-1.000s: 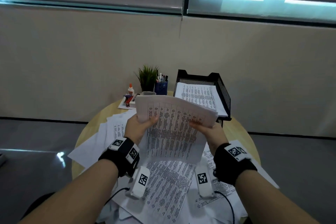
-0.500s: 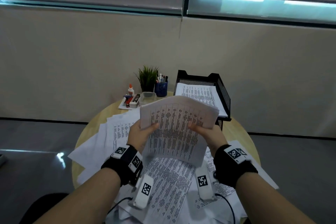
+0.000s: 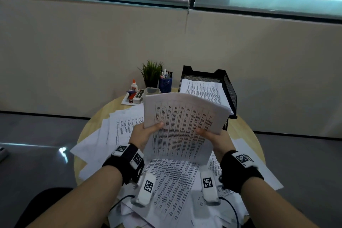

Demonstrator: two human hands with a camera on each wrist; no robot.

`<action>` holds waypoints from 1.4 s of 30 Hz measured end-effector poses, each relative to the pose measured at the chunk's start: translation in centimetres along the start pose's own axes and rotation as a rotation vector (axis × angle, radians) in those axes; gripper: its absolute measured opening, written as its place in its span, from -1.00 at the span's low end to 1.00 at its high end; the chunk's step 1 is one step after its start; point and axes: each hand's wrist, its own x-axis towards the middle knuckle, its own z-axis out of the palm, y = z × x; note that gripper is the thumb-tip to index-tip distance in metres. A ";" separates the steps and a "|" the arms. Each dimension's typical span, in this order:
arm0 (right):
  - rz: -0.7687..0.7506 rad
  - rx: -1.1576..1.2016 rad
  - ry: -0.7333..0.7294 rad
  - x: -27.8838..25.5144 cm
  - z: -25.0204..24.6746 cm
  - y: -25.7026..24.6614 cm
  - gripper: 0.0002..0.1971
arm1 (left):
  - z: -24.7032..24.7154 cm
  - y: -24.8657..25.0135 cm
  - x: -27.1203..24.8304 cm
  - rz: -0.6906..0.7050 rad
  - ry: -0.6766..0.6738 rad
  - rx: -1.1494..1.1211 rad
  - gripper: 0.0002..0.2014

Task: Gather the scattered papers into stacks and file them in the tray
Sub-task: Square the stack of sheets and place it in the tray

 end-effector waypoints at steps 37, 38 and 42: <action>0.131 0.009 0.165 -0.8 -1.3 -4.6 -0.61 | 0.6 -0.2 -1.7 -0.270 -0.341 0.212 -0.57; 0.108 -0.034 0.208 -0.3 -1.6 -4.8 -0.57 | 1.0 0.3 -1.3 -0.269 -0.345 0.215 -0.57; 0.048 -0.259 0.246 0.5 -3.0 -5.3 -0.50 | 2.6 2.5 0.6 -0.267 -0.349 0.231 -0.52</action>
